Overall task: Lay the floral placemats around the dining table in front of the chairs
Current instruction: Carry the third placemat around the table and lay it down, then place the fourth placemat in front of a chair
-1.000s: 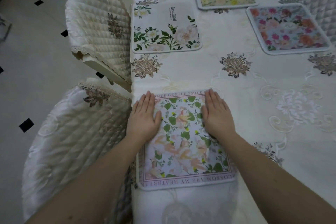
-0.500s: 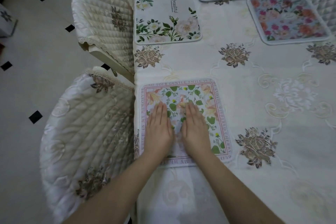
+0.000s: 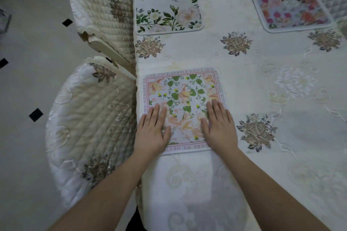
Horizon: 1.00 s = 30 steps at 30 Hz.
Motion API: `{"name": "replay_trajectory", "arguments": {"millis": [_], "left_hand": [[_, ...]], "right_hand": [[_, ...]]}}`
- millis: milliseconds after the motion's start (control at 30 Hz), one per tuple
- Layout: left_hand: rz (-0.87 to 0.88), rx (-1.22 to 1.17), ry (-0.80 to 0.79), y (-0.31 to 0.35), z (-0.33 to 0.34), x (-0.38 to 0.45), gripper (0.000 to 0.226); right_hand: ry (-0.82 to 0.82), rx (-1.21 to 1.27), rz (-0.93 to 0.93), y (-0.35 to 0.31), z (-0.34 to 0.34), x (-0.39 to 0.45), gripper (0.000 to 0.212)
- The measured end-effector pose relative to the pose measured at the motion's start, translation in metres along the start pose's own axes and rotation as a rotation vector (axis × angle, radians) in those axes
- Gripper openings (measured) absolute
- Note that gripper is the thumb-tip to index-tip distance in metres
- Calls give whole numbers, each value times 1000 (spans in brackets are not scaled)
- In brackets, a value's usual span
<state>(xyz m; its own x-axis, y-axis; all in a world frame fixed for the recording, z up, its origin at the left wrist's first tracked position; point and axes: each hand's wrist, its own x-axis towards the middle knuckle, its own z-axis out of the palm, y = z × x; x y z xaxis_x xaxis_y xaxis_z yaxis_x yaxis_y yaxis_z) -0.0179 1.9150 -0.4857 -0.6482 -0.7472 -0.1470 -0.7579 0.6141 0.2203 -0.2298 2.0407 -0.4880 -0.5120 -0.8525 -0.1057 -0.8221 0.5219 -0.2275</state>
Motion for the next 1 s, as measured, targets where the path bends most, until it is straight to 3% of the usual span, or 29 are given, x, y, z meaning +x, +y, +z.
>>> {"name": "replay_trajectory", "arguments": {"millis": [233, 467, 600, 800, 1000], "left_hand": [[-121, 22, 23, -17, -13, -17, 65], [-116, 164, -157, -39, -33, -29, 63], [-123, 230, -157, -34, -58, -36, 63], [15, 294, -134, -9, -94, -61, 65], [72, 253, -43, -6, -136, -98, 63]], "right_hand": [[10, 42, 20, 7, -6, -2, 60], [-75, -46, 126, 21, -22, -20, 54], [-146, -23, 166, 10, -50, -24, 52], [-220, 189, 8, -40, -98, -55, 48], [-224, 160, -66, -87, -123, -100, 51]]}}
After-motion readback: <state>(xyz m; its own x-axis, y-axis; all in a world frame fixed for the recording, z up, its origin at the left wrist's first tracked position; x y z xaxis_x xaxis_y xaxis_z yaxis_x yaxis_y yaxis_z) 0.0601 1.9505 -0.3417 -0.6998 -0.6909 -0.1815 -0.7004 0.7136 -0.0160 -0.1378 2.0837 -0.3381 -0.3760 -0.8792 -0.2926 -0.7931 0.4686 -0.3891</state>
